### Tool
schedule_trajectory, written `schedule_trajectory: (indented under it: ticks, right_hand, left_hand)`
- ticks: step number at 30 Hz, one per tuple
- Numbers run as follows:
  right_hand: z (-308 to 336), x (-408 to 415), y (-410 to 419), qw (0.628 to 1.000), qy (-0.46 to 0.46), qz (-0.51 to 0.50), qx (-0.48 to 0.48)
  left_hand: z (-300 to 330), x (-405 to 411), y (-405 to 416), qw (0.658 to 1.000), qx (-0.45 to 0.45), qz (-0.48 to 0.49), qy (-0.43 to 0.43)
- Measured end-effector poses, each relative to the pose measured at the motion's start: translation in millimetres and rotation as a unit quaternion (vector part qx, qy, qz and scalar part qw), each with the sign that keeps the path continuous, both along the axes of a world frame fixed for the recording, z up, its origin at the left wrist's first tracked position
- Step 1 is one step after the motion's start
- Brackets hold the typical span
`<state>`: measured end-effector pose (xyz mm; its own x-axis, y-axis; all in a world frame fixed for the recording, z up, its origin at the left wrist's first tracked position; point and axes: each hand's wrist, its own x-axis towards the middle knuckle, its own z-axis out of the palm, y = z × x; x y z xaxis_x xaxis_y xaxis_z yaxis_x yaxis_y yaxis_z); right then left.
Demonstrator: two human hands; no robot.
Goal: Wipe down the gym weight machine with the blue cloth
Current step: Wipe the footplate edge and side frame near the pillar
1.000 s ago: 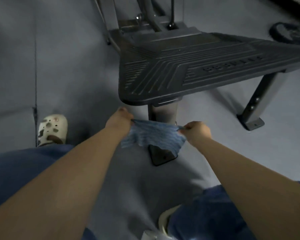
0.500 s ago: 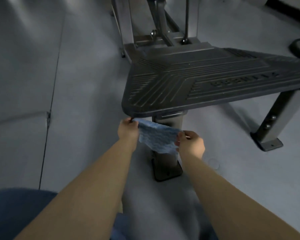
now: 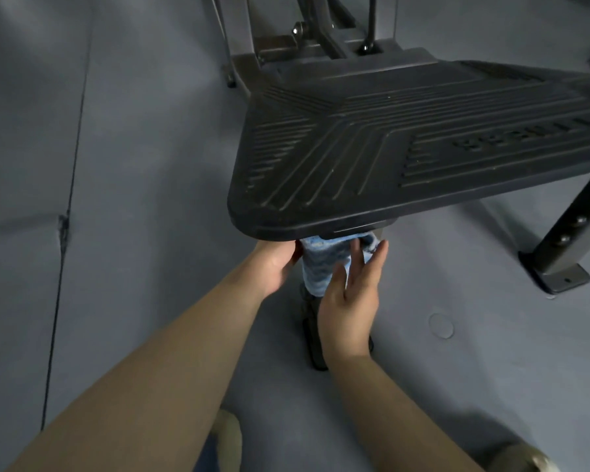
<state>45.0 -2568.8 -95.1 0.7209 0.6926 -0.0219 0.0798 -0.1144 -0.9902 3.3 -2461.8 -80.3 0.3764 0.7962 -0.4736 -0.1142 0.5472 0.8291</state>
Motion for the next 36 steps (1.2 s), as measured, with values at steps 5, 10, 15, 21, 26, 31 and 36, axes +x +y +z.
schedule_trajectory:
  ticks: [5, 10, 15, 21, 26, 31, 36]
  right_hand:
    - [-20.2, -8.8, 6.3, 0.989, -0.143, 0.022, 0.016]
    - [-53.7, -13.3, 2.4, 0.962, -0.272, 0.03, -0.016]
    - [-69.1, -9.6, -16.2, 0.944, -0.259, 0.135, -0.153]
    - [-73.5, -9.0, -23.8, 0.935, -0.249, 0.158, -0.198]
    - [-62.3, -2.9, 1.0, 0.919, -0.379, 0.058, -0.091]
    - [-47.9, -9.8, 12.0, 0.928, -0.363, 0.044, -0.075]
    - [-52.6, -8.1, 11.3, 0.932, -0.347, 0.068, -0.077]
  left_hand:
    - [-9.3, -32.9, 2.3, 0.972, -0.004, -0.169, -0.161]
    - [-12.2, -23.5, -0.7, 0.971, 0.161, -0.172, -0.037]
    - [-41.9, -19.6, -5.9, 0.965, 0.206, -0.149, 0.072]
    - [-65.4, -20.4, -29.8, 0.965, 0.194, -0.115, 0.133]
    - [-32.1, -11.6, -18.9, 0.957, 0.281, -0.017, 0.07]
    - [-22.6, -5.1, -18.8, 0.958, 0.276, -0.01, 0.075]
    - [-27.3, 2.2, -18.9, 0.943, 0.278, -0.101, 0.149]
